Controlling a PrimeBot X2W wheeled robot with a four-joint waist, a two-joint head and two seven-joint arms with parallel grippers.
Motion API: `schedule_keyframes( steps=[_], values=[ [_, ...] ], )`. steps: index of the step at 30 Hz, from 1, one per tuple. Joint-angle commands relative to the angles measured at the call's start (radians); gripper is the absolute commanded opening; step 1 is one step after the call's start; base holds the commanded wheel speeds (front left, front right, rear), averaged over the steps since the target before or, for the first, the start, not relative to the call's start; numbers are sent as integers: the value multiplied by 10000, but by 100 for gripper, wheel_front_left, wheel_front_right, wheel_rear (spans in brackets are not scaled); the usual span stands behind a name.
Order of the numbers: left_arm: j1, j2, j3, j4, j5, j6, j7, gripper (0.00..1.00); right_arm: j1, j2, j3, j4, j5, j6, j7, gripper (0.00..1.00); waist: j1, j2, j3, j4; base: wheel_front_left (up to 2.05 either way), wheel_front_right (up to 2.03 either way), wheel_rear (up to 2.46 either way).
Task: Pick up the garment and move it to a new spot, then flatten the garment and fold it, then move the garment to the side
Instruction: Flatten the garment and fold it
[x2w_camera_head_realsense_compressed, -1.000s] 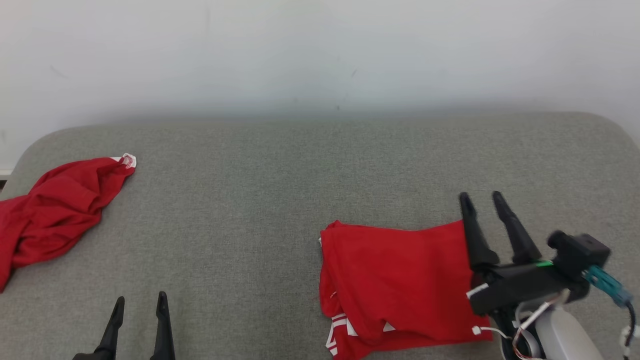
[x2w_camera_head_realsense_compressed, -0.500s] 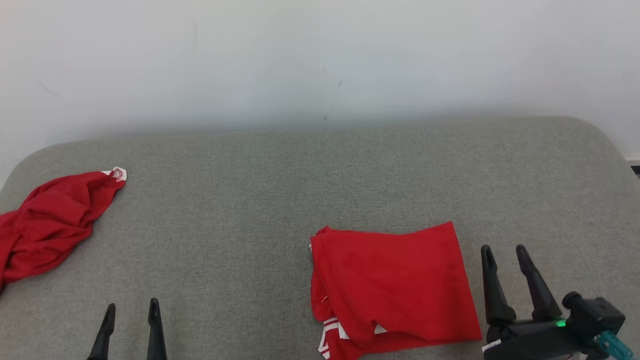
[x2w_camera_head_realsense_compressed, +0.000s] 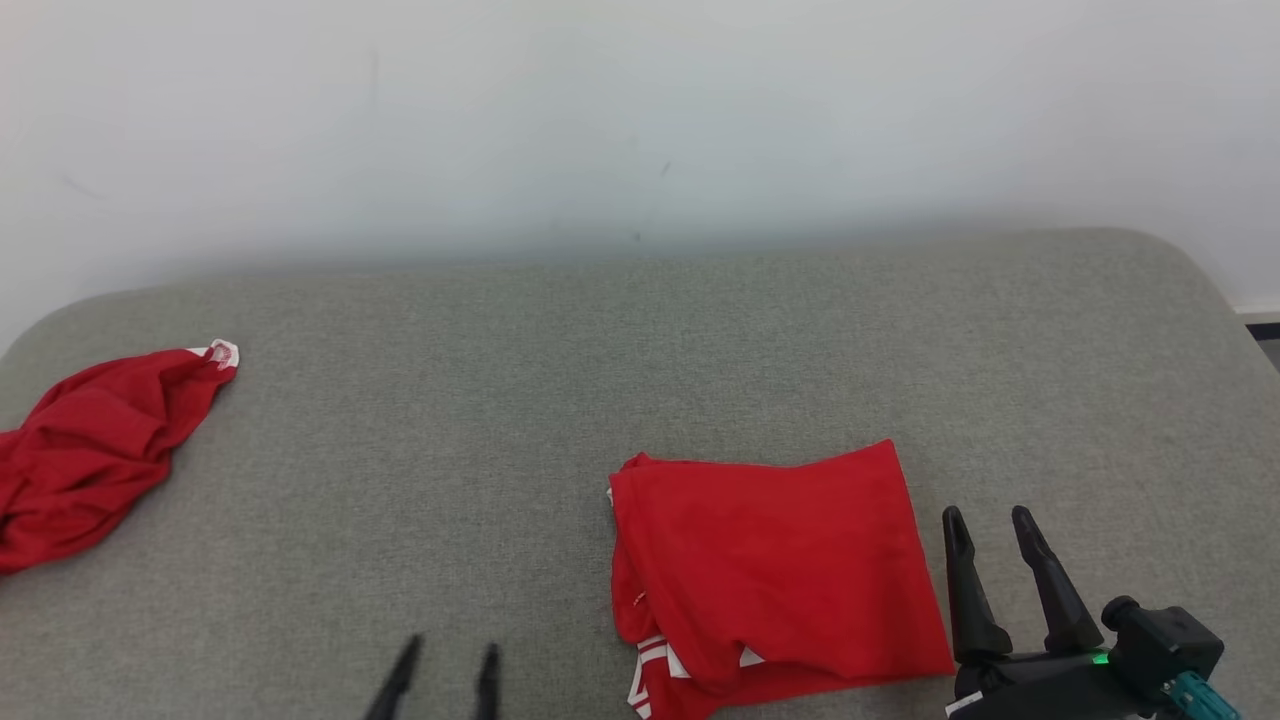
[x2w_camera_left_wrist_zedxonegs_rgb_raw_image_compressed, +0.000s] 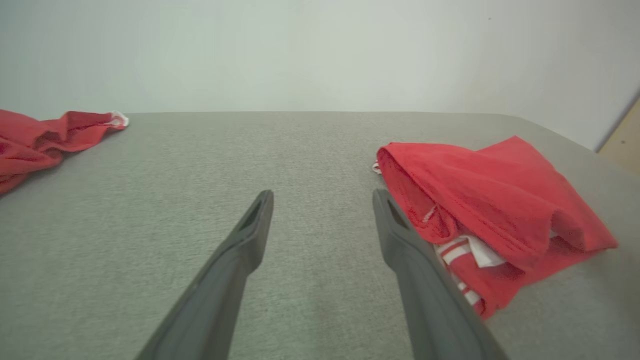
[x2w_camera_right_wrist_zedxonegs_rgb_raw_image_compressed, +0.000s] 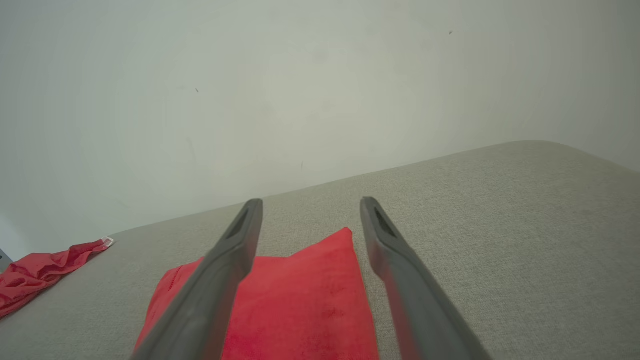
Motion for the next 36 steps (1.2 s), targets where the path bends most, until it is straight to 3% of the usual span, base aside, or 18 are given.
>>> schedule_keyframes(
  steps=[1,16,31,32,33,34,35,36],
  values=[
    [-185,80,-520,198,-142,9,-31,100,-98,-1,90,28,-6,-26,-48,100,0,0,57,-104,0,0,0],
    [-1699,133,-4055,2206,-1200,10,-31,100,-562,141,355,4,-107,-26,-55,100,0,0,754,-1154,0,0,0],
    [-2641,50,-4590,3517,-1793,10,-31,100,-795,305,373,-58,-187,-26,-55,100,0,0,1081,-1601,0,0,0],
    [-2692,34,-4604,3581,-1852,10,-31,85,-802,308,359,-62,-197,-26,-57,100,0,0,1088,-1601,0,0,0],
    [-2740,20,-4603,3652,-1895,10,-31,45,-809,315,346,-63,-212,-26,-55,100,0,0,1095,-1597,0,0,0],
    [-2790,7,-4597,3714,-1939,10,-31,32,-818,322,338,-67,-231,-26,-57,100,0,0,1101,-1589,0,0,0],
    [-2841,-4,-4534,3723,-1968,10,-31,5,-822,326,327,-74,-238,-26,-55,100,0,0,1102,-1580,0,0,0],
    [-2876,-19,-4496,3720,-1993,10,-31,0,-822,329,317,-82,-243,-26,-55,100,0,0,1097,-1564,0,0,0]
  ],
)
